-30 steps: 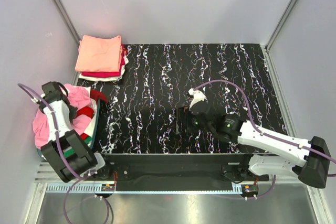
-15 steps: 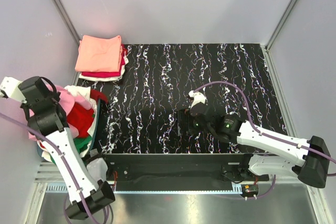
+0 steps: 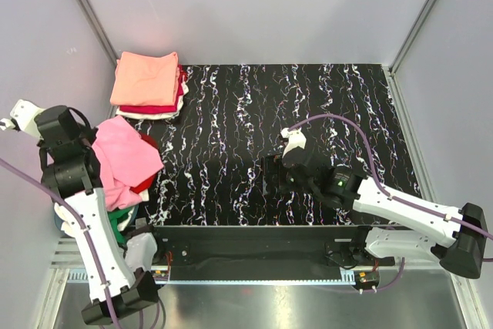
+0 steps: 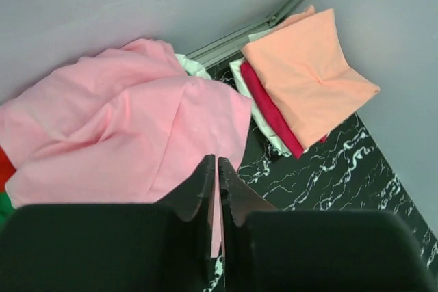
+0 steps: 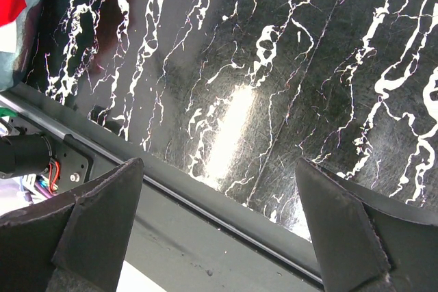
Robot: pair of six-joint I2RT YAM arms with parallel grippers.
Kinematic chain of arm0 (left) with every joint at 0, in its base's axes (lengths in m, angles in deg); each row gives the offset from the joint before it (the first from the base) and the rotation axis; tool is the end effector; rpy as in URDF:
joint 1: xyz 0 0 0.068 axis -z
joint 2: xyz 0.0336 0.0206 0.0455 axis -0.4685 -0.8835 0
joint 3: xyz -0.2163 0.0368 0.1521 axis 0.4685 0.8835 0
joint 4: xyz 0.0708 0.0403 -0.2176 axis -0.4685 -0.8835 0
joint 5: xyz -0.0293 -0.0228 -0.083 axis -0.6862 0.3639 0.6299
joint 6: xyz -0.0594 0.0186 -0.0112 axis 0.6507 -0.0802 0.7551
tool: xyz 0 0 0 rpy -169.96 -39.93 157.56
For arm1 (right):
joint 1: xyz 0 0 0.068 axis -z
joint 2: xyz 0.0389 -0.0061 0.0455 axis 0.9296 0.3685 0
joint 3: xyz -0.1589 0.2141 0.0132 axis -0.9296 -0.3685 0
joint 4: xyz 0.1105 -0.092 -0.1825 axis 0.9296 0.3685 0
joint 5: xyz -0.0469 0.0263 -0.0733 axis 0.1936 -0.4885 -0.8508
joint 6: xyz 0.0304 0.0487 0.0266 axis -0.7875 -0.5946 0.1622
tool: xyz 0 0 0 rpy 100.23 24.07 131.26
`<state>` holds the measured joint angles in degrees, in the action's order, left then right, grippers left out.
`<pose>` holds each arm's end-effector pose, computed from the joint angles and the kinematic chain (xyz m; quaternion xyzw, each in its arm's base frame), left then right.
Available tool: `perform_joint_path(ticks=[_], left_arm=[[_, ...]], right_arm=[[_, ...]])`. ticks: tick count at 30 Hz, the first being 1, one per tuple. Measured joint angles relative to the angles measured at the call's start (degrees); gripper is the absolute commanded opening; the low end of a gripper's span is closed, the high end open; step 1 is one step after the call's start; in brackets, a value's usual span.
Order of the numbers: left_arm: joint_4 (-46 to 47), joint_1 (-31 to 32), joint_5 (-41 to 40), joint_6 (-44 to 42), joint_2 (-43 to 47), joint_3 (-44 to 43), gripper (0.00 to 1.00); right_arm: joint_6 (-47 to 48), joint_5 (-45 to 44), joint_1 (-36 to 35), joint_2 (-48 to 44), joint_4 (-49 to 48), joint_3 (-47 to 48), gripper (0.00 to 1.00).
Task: Fold and stack the t-shirts
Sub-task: Grab the tshirt from the pile
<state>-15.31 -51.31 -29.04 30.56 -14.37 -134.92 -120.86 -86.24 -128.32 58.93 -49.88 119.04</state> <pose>0.1158 0.0642 0.4120 -0.4685 0.6892 0.0581 0.5497 0.1178 0.1797 0.2843 -0.1257 0.8858 0.2496 0.3705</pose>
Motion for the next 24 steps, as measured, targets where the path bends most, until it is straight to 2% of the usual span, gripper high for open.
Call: perform_joint_path(ticks=[2, 3, 4, 5, 6, 8, 11, 14, 16, 17, 18, 19, 20, 24], left_arm=[[-0.11, -0.39, -1.55, -1.25, 0.81, 1.55, 0.00], [-0.04, -0.76, -1.92, -1.66, 1.03, 2.14, 0.06], [-0.04, -1.31, -2.47, -2.10, 1.22, 3.06, 0.21], [-0.04, -1.66, -3.06, -2.38, 1.27, 4.00, 0.63], [-0.17, -1.97, -3.74, -2.58, 1.29, 5.27, 0.75], [-0.44, -2.58, -4.61, -2.43, 1.27, 8.02, 0.87], [0.44, -4.55, -4.79, -2.54, 0.81, 15.58, 0.89], [1.66, -7.82, -3.08, -2.73, -2.67, 23.08, 0.80], [2.97, -9.14, -1.44, -2.95, -6.86, 26.21, 0.68], [3.67, -9.40, -0.74, -3.08, -8.85, 27.21, 0.53], [4.13, -9.57, 0.04, -2.95, -10.58, 27.65, 0.25], [4.66, -9.70, 0.74, -2.82, -12.04, 27.71, 0.07], [5.44, -9.70, 1.42, -3.23, -12.70, 27.67, 0.00], [5.55, -9.75, 2.51, -3.56, -10.54, 25.86, 0.00]], right_arm=[[0.00, -0.02, 0.00, 0.00, 0.02, 0.00, 1.00], [0.00, -0.04, 0.00, 0.00, 0.07, 0.00, 1.00], [0.00, -0.09, 0.00, 0.00, 0.13, 0.00, 1.00], [0.00, -0.11, 0.00, 0.00, 0.24, 0.02, 1.00], [0.00, -0.13, 0.00, 0.00, 0.37, 0.00, 1.00], [0.00, -0.11, 0.00, 0.02, 0.61, 0.00, 1.00], [-0.04, -0.07, 0.00, 0.09, 0.87, 0.00, 1.00], [-0.11, 0.17, 0.00, 0.37, 0.98, 0.00, 1.00], [-0.22, 0.17, 0.00, 0.70, 1.03, 0.00, 1.00], [-0.24, 0.15, 0.00, 0.85, 1.03, 0.00, 1.00], [-0.24, 0.15, 0.00, 0.98, 1.03, 0.00, 1.00], [-0.26, 0.15, 0.00, 1.07, 1.03, 0.00, 1.00], [-0.26, 0.15, 0.00, 1.14, 1.01, 0.00, 1.00], [-0.46, 0.22, 0.00, 1.97, 0.79, 0.00, 1.00]])
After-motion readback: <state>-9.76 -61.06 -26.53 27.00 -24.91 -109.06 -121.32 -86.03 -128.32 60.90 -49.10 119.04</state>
